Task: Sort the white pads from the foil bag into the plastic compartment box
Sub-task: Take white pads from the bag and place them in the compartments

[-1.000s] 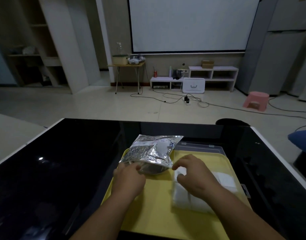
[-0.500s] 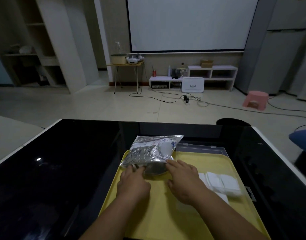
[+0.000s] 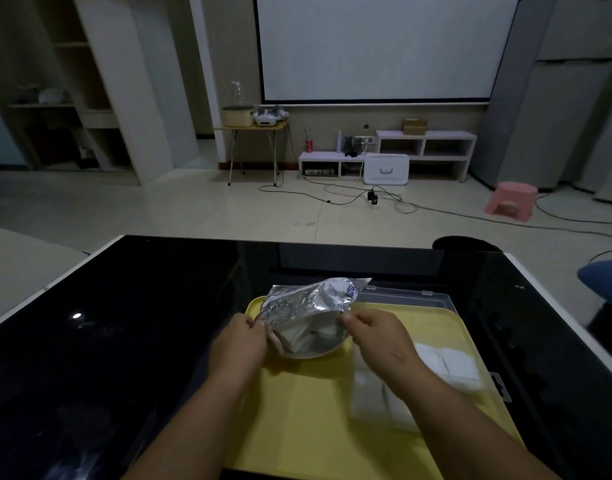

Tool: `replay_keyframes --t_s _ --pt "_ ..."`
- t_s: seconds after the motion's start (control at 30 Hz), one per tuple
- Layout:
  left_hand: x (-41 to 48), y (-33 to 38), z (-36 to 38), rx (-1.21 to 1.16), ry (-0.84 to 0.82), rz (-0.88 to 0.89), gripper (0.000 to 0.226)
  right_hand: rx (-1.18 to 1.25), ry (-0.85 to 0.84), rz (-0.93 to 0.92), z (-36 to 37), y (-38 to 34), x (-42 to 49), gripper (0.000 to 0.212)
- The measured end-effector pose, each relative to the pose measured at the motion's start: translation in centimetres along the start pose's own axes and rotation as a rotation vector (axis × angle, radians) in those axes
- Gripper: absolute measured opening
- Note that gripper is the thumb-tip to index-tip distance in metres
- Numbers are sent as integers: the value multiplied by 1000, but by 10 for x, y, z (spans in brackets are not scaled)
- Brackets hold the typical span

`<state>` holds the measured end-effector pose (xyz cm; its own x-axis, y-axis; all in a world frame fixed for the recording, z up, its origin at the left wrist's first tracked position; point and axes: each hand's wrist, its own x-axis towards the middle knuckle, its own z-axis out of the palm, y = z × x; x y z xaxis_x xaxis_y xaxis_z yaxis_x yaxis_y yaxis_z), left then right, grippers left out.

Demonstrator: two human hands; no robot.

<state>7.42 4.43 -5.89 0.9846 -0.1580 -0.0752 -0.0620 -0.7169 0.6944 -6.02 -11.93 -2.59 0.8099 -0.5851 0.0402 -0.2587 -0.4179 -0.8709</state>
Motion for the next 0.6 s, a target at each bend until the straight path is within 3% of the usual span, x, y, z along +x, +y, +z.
replay_keyframes --t_s 0.07,0.13,0.3,0.37,0.6 --pt "0 -2 5 -31 -82 -9 13 73 32 70 2 3 0 25" --pt "-1 -3 8 -106 -97 -14 20 190 55 148 4 4 -1 10" --pt "-3 -1 5 -273 -135 -55 19 305 61 321 3 5 0 45" --pt "-4 0 4 -323 -102 -54 27 374 24 358 3 2 0 48" --pt "-6 10 -1 -419 81 -66 28 110 93 114 7 -5 2 33"
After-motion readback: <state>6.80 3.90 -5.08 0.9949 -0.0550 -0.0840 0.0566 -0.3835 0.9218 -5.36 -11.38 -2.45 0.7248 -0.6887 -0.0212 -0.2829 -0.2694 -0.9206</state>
